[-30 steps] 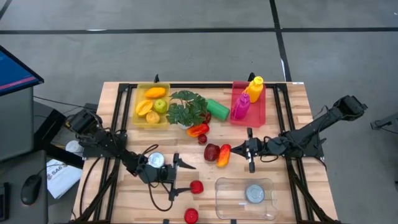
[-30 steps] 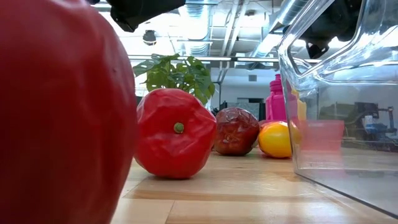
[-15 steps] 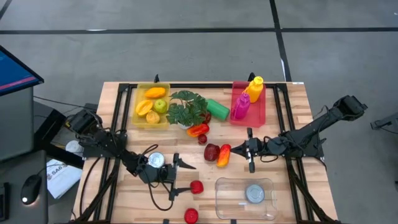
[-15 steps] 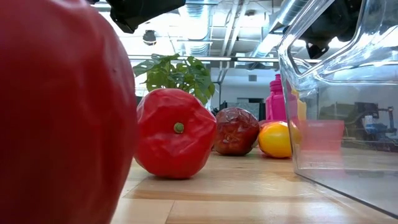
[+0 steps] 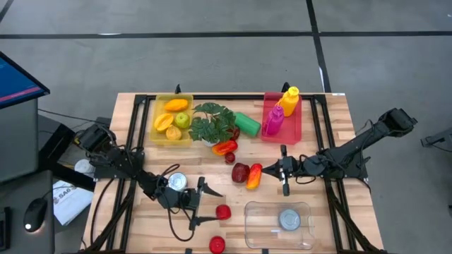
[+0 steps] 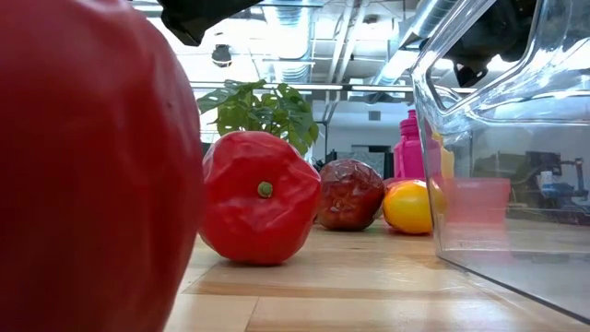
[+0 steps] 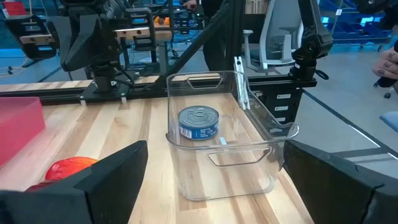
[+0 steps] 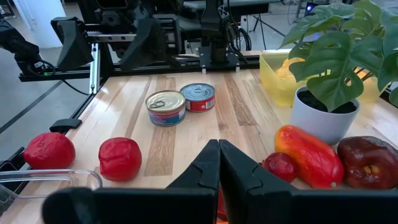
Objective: Pick & Place Food Item
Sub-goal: Put the red apple into the yellow bin
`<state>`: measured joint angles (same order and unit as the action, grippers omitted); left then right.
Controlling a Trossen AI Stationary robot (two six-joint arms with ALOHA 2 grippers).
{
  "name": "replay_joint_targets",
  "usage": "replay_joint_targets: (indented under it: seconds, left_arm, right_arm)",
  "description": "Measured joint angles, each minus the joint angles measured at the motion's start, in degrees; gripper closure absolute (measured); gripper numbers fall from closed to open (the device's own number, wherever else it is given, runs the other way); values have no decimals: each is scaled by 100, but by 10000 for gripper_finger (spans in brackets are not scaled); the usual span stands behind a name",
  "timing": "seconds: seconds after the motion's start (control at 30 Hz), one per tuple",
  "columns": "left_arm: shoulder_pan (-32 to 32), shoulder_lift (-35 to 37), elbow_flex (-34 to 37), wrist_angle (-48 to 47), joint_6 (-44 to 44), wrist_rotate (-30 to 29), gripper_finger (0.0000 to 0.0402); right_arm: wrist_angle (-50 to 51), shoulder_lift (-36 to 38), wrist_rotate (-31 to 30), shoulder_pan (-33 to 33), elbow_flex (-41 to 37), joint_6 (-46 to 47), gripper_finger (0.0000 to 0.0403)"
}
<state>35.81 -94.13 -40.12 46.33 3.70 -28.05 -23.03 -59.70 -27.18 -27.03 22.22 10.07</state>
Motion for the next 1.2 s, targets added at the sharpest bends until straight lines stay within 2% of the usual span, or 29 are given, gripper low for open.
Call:
replay_joint_targets:
  seconds: [0.33,0.97,1.2]
  left_arm:
    - [-36,0,0,-5,0,-2,4]
    - [-54,0,0,-162,26,-11,2]
    - [-145,0,2,-1149,1052,-11,2]
  right_arm:
    - [0,0,-2,0,0,0,403]
    - [0,0,-2,0,0,0,403]
    - [-2,0,-4,2,0,0,403]
